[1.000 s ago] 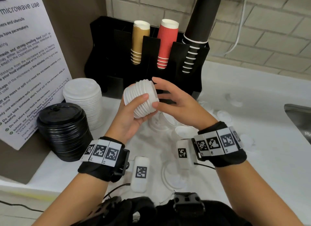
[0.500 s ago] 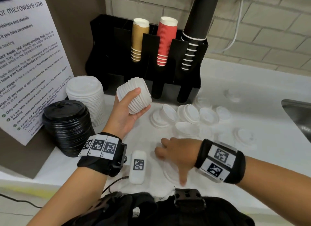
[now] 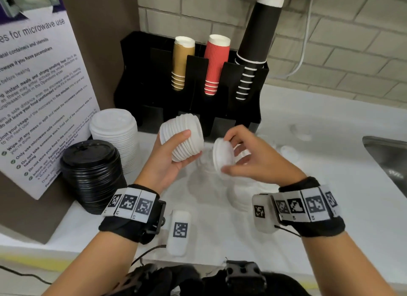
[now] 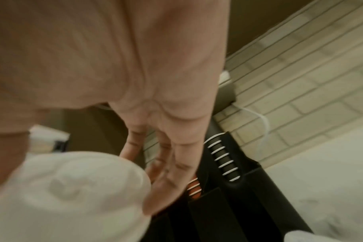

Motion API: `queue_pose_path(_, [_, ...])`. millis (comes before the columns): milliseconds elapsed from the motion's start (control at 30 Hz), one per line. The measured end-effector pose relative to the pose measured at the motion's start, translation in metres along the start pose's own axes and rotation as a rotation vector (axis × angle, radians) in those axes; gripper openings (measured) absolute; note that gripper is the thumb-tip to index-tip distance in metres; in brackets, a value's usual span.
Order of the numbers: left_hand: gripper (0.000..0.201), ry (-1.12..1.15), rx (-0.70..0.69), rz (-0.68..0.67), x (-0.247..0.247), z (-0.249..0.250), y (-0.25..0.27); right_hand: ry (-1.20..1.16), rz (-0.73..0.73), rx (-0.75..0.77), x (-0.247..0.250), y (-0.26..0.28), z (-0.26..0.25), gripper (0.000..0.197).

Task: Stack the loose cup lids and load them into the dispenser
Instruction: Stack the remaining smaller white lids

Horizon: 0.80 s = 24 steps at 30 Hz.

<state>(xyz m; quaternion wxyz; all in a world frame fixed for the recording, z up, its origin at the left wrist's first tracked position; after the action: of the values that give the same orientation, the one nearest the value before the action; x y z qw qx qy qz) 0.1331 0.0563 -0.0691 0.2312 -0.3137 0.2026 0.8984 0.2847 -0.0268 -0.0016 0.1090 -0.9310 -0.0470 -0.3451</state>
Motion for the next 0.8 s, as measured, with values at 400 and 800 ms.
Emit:
queue_pose_path(400, [0.076,-0.193,0.105,-0.148,-0.014,-0.016,0.010,-0.341,0.190,0.067,-0.013,-0.010,-0.007,0.053])
queue_pose_path(800, [0.042,-0.167,0.237,0.019,-0.004,-0.034,0.006,-0.213,0.242,-0.029,-0.022,-0.014,0.003,0.048])
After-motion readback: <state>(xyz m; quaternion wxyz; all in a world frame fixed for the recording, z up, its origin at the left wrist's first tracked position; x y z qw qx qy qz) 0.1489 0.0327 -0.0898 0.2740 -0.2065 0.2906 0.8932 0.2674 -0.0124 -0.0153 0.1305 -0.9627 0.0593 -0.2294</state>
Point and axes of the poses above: each hand's wrist, its own y-axis away from the middle knuckle, its own x-axis out of the back of the hand, z = x × y, the point moved 8 cm from there along -y, towards the middle knuckle, and after that the axes turned 9 degrees about x, right-handed, at the moved point
